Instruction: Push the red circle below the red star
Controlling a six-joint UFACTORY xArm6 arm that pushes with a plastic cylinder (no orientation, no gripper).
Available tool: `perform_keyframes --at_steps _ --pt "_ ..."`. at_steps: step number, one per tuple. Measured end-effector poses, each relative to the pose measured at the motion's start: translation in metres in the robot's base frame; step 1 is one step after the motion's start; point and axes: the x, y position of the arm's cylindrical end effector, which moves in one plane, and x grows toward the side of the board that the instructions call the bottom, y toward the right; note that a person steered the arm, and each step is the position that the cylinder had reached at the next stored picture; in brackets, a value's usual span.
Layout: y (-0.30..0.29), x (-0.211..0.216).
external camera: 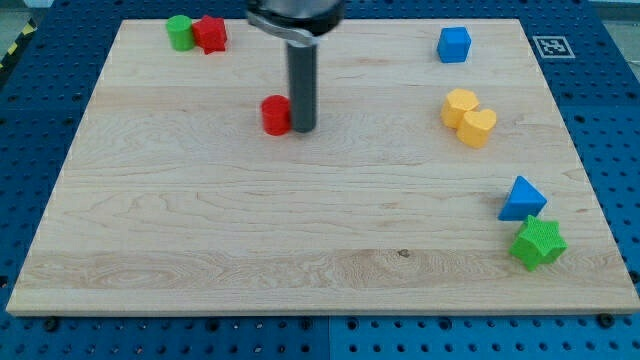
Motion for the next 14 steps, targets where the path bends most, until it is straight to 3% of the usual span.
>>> perform_keyframes --at_steps 6,9,10,14 --pt "-0.173 -0.005" --pt "-0.175 -0.031" --pt "-0.175 -0.014" --pt "-0.175 -0.03"
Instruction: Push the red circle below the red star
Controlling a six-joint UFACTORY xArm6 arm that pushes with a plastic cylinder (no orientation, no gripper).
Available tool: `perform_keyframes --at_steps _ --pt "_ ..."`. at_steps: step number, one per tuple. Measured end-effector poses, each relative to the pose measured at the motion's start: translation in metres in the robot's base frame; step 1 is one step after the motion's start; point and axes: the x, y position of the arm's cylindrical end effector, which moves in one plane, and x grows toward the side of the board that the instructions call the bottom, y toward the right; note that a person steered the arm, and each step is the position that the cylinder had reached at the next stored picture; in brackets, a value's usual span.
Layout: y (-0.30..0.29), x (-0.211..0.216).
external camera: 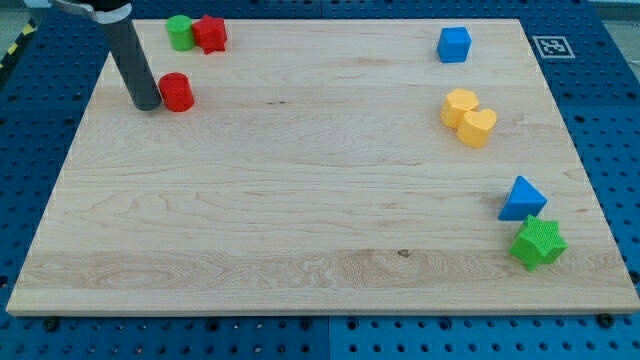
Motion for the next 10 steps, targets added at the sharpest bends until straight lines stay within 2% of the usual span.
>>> perform_keyframes --at_steps 5,7,10 --pt "0.017 0.012" --pt "0.018 -0.007" --pt "0.067 -0.028"
